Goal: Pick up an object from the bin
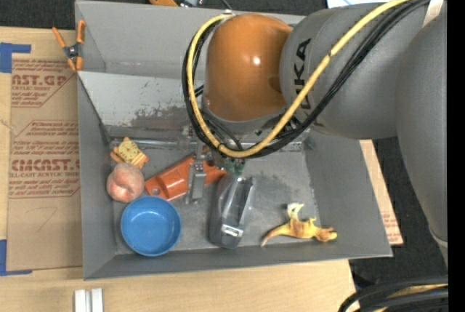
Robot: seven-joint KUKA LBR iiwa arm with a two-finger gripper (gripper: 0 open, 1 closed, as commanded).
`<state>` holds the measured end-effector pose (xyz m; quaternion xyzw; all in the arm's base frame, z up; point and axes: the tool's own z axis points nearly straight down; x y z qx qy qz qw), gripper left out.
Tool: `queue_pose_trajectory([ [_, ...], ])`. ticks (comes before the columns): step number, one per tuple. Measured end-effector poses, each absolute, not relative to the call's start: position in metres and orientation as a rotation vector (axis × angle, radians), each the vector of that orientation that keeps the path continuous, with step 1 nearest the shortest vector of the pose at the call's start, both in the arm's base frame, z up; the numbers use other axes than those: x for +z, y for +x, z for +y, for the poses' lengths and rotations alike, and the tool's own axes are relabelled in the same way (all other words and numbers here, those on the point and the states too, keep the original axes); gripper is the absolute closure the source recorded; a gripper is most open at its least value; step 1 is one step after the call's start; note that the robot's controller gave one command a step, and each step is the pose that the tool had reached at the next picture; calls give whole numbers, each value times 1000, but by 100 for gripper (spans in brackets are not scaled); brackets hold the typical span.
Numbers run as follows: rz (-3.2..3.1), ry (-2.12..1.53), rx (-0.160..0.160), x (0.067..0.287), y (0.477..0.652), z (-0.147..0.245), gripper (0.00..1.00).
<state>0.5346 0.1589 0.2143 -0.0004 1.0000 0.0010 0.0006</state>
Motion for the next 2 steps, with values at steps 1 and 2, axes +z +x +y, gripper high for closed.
queue_pose_trajectory([
  [1, 3140, -1, 3, 214, 535, 159, 0],
  [2, 3125, 287, 7, 128, 558, 172, 0],
])
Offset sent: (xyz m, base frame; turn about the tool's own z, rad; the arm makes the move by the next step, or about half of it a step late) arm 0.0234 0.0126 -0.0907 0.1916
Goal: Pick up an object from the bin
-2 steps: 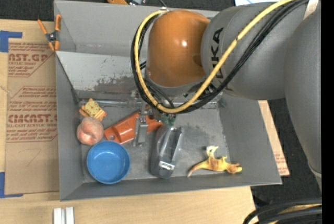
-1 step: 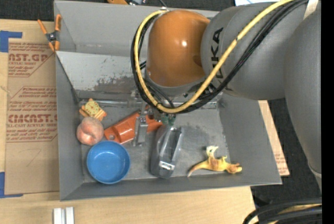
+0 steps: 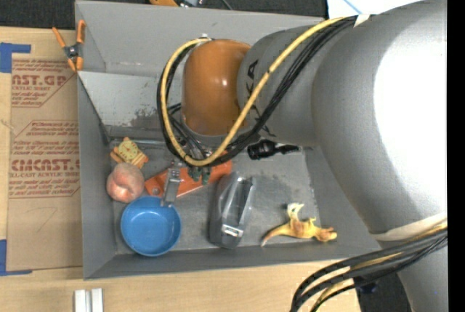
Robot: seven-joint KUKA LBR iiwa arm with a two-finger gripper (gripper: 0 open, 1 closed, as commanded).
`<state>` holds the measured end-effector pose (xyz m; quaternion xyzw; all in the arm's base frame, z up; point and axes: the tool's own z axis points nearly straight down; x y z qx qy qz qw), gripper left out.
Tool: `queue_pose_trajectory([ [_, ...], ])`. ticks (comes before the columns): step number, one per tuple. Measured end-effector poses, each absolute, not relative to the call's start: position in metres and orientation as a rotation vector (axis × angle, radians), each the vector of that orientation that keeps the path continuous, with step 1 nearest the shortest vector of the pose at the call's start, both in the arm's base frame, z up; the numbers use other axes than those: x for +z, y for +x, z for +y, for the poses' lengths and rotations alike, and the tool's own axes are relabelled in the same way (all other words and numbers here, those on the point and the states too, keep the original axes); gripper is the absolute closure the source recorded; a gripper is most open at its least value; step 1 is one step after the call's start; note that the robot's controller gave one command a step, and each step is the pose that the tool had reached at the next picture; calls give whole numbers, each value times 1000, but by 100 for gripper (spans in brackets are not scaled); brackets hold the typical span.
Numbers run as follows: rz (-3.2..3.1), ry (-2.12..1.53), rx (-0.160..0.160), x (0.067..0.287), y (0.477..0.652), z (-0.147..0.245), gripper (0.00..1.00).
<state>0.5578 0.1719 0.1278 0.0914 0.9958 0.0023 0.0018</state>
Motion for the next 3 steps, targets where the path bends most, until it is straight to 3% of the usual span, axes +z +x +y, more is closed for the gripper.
queue_pose_trajectory([
  [1, 3133, 230, 2, 117, 548, 175, 0],
  [2, 3133, 121, 8, 183, 533, 170, 0],
  [3, 3148, 88, -3, 126, 540, 161, 0],
])
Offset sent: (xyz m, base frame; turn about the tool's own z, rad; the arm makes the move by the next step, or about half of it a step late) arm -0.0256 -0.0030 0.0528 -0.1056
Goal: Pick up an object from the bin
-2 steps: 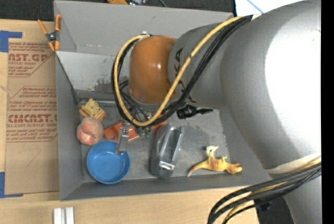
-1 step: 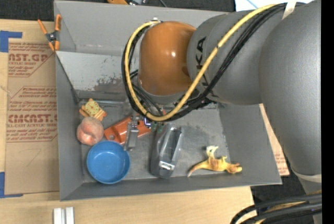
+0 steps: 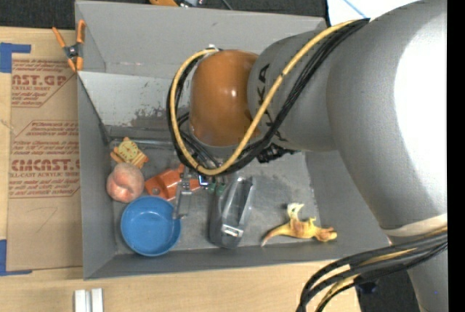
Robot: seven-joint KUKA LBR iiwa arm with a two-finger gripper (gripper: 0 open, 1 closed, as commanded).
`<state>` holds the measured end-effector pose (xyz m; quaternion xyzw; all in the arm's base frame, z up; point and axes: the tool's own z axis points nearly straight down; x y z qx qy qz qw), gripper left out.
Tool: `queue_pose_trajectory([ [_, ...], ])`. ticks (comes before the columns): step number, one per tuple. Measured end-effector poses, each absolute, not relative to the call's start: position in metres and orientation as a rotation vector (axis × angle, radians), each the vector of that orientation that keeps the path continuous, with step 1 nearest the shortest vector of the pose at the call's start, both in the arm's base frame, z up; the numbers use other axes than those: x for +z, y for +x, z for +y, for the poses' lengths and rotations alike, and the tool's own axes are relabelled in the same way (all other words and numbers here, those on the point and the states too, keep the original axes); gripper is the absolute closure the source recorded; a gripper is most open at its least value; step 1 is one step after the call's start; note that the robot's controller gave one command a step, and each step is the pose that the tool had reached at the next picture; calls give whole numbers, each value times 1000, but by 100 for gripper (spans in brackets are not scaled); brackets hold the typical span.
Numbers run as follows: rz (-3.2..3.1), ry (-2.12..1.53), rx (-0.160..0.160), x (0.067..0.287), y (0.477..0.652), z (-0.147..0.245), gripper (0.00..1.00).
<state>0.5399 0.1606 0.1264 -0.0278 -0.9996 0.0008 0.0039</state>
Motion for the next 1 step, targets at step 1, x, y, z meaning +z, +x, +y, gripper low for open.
queue_pose_trajectory([
  [1, -3153, -68, -9, 118, 553, 170, 0],
])
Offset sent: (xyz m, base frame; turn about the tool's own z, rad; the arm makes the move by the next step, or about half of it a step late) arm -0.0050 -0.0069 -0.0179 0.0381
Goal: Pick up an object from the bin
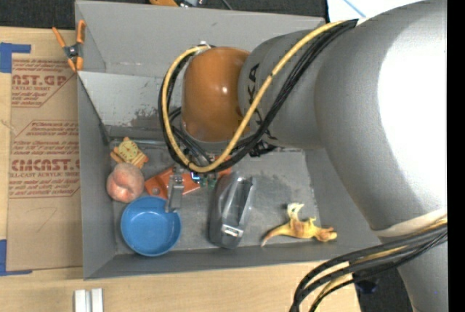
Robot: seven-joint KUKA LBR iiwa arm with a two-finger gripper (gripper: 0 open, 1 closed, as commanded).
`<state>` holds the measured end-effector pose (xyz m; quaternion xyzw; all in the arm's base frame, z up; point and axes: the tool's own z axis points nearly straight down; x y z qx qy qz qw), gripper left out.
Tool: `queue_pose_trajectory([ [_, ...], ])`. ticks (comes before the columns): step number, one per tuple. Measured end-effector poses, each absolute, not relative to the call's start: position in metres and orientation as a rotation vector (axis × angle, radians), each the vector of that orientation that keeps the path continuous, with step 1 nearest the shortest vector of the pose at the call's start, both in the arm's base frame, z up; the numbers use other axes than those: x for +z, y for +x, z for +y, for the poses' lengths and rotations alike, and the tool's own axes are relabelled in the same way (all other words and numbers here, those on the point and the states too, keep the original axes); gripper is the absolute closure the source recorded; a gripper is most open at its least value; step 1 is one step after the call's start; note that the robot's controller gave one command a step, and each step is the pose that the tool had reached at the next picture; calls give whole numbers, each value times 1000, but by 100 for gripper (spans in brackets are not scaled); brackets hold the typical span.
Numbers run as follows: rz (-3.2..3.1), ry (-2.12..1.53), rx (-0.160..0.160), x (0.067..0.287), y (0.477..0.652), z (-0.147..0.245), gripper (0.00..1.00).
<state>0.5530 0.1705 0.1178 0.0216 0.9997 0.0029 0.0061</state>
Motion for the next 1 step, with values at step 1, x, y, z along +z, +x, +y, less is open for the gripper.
queue_pose_trajectory([
  [1, 3134, 101, 7, 113, 544, 164, 0],
])
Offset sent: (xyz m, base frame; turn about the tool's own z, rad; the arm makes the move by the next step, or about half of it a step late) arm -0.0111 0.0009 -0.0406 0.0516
